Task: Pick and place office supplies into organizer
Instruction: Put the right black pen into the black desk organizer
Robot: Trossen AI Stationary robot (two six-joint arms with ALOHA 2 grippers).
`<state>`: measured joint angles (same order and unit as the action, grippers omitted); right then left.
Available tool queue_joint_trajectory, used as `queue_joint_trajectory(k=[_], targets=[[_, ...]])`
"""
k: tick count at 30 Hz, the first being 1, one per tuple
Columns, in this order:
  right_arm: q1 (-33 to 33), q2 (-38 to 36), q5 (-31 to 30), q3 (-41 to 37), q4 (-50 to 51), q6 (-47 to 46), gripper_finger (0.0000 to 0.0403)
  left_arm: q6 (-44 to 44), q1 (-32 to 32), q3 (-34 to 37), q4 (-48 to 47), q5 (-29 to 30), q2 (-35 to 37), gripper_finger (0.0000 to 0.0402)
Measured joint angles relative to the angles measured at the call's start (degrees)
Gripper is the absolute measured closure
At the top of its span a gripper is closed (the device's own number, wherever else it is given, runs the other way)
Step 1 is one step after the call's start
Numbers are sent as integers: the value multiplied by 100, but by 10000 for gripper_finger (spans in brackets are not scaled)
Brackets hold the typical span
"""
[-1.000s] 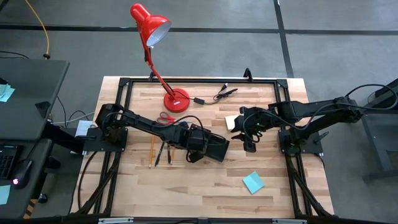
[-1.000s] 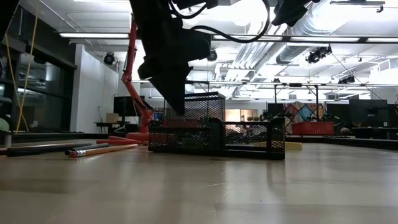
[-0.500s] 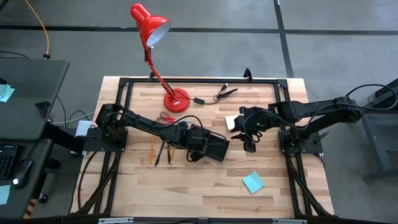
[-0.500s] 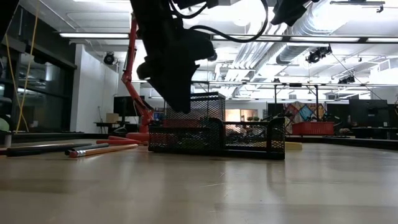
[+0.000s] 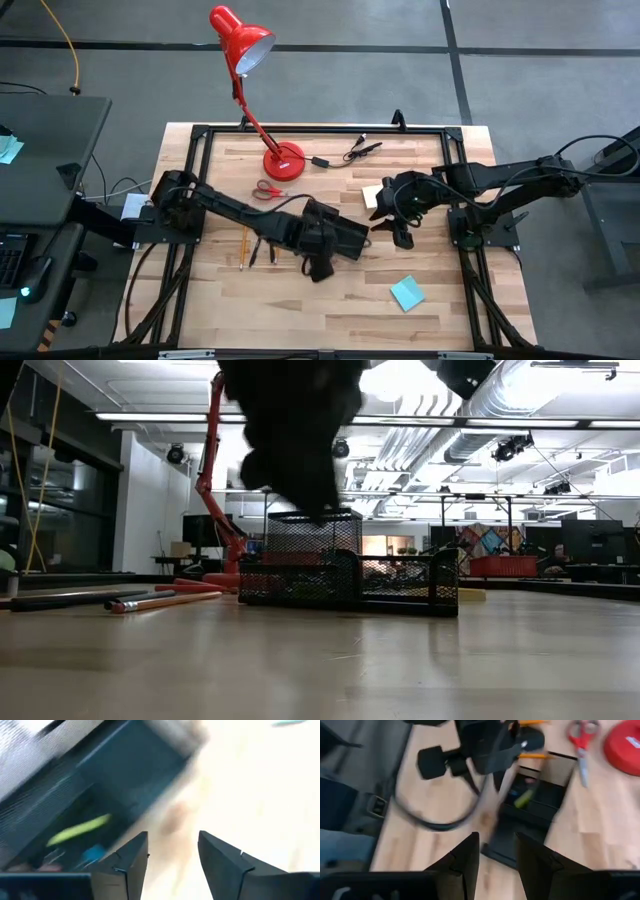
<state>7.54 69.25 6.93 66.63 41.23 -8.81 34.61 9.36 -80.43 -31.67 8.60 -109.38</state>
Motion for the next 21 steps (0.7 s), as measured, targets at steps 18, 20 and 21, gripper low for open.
queue_joint_trajectory(k=[18,20,21], targets=[[-135,-92,1773,2,-2039,-202,286,1412,1720,1531,3984,1571,142,340],[-219,-90,1850,2,-1968,-291,286,1621,1892,1844,4795,2241,153,358],[-252,-89,1975,-15,-1893,-322,286,1648,1982,1963,5011,2591,229,367]])
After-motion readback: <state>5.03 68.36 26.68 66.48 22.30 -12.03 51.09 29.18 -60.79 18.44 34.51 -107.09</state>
